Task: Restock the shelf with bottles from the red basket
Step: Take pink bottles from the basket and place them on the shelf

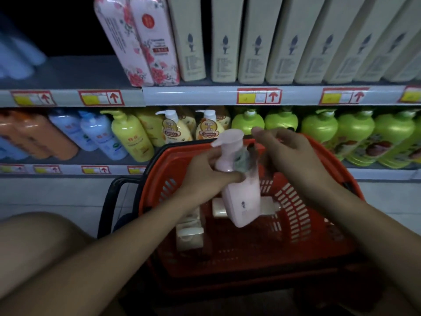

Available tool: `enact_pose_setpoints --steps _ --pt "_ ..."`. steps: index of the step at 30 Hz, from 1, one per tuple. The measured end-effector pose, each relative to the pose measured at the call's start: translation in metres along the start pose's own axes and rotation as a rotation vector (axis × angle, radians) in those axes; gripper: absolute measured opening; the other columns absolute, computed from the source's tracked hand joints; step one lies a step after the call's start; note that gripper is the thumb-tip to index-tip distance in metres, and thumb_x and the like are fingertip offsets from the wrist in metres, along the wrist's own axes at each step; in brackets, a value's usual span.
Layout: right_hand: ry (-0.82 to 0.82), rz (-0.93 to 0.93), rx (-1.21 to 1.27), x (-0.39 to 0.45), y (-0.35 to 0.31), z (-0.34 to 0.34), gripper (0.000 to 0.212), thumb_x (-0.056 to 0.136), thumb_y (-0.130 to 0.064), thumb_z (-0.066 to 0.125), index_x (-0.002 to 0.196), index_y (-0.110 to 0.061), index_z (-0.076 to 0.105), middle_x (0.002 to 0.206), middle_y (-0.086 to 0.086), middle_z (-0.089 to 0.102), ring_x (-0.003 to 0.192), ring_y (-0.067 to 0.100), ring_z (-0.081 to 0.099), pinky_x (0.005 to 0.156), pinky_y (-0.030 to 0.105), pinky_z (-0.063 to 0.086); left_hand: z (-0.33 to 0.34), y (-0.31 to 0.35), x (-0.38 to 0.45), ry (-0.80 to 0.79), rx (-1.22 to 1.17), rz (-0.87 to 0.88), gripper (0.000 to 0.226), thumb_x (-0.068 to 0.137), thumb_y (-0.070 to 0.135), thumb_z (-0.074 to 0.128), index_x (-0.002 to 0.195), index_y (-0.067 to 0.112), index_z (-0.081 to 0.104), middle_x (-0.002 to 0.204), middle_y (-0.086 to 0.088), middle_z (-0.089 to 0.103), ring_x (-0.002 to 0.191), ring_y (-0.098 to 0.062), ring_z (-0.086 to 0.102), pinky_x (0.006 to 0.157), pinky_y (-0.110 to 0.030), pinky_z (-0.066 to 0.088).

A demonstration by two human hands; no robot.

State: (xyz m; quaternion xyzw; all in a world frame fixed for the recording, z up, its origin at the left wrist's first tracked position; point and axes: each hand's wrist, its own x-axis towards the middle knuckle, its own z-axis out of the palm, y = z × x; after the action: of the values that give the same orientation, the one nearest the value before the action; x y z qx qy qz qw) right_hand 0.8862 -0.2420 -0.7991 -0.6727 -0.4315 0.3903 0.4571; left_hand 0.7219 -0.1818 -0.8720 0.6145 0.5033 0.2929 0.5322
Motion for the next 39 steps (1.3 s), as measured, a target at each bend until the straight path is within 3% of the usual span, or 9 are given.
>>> enact_pose_setpoints --steps 2,4,11,14,17,21,25,34,39 --pt "-0.086 -0.053 -0.069 -0.003 0.004 0.002 0.029 0.09 -0.042 0.072 0.105 -0.017 0.072 0.067 0.0 0.066 0.056 0.002 0.057 0.055 0.017 0.044 -0.006 0.009 0.004 -0.024 -0.097 -0.009 0.047 0.066 0.008 0.092 0.107 0.026 0.075 0.104 0.005 0.08 0.1 -0.015 0.075 0.093 -0.043 0.06" --pt "-0.134 -0.121 -0.069 -0.006 0.008 0.005 0.038 0.085 -0.033 0.079 0.121 -0.024 0.067 0.064 -0.009 0.059 0.056 -0.002 0.052 0.053 0.011 0.04 -0.013 0.022 0.005 -0.038 -0.209 -0.011 0.049 0.068 0.01 0.089 0.114 0.02 0.075 0.107 0.002 0.08 0.101 -0.016 0.075 0.087 -0.035 0.061" --pt "-0.346 -0.064 -0.14 -0.012 0.015 -0.01 0.073 0.07 -0.026 0.093 0.133 -0.034 0.057 0.117 -0.014 0.072 0.105 0.001 0.069 0.086 0.027 0.061 -0.044 0.059 0.002 -0.053 -0.357 0.098 0.04 0.064 0.007 0.083 0.103 0.015 0.078 0.106 -0.004 0.079 0.098 -0.016 0.074 0.089 -0.029 0.058" --pt "-0.268 -0.059 -0.066 -0.021 0.022 -0.008 0.066 0.068 -0.014 0.095 0.126 -0.021 0.064 0.115 -0.002 0.077 0.109 0.016 0.072 0.096 0.047 0.058 -0.045 0.072 -0.009 -0.112 -0.33 0.131 0.053 0.059 0.001 0.088 0.11 0.01 0.076 0.106 -0.007 0.079 0.096 -0.017 0.075 0.082 -0.029 0.059" --pt "-0.246 -0.108 0.018 -0.031 0.006 -0.014 0.064 0.068 -0.012 0.095 0.125 -0.016 0.066 0.115 0.003 0.078 0.11 0.024 0.073 0.098 0.054 0.056 -0.044 0.105 -0.021 -0.185 -0.265 0.196 0.051 0.068 -0.002 0.088 0.116 0.01 0.074 0.108 -0.007 0.079 0.101 -0.023 0.076 0.086 -0.034 0.06" --pt "-0.107 -0.23 0.087 -0.042 -0.05 -0.037 0.062 0.067 -0.018 0.093 0.123 -0.015 0.068 0.112 0.005 0.079 0.104 0.026 0.075 0.092 0.053 0.06 -0.048 0.179 -0.028 -0.177 -0.271 0.344 0.042 0.082 0.007 0.082 0.122 0.016 0.071 0.113 -0.003 0.078 0.105 -0.021 0.075 0.087 -0.036 0.062" --pt "0.05 -0.393 0.107 -0.048 -0.119 -0.066 0.063 0.065 -0.035 0.086 0.124 -0.018 0.07 0.113 -0.002 0.078 0.095 0.012 0.077 0.076 0.028 0.062 -0.05 0.237 -0.036 -0.061 -0.226 0.512 0.055 0.084 0.023 0.083 0.135 0.022 0.063 0.128 0.002 0.071 0.115 -0.015 0.069 0.098 -0.044 0.058" --pt "0.226 -0.54 0.194 -0.033 -0.193 -0.107 0.049 0.077 -0.017 0.087 0.123 -0.014 0.069 0.115 0.002 0.077 0.1 0.018 0.076 0.088 0.038 0.061 -0.04 0.284 -0.039 0.086 -0.078 0.694 0.053 0.08 0.018 0.085 0.13 0.017 0.068 0.113 0.006 0.076 0.098 -0.006 0.074 0.08 -0.021 0.058" --pt "0.281 -0.57 0.239 0.017 -0.214 -0.123 0.051 0.082 -0.018 0.084 0.126 -0.011 0.061 0.118 0.003 0.074 0.102 0.013 0.074 0.088 0.033 0.061 -0.037 0.33 -0.003 0.125 0.003 0.767 0.054 0.084 0.015 0.082 0.135 0.016 0.065 0.117 0.005 0.074 0.102 -0.003 0.071 0.088 -0.019 0.058"
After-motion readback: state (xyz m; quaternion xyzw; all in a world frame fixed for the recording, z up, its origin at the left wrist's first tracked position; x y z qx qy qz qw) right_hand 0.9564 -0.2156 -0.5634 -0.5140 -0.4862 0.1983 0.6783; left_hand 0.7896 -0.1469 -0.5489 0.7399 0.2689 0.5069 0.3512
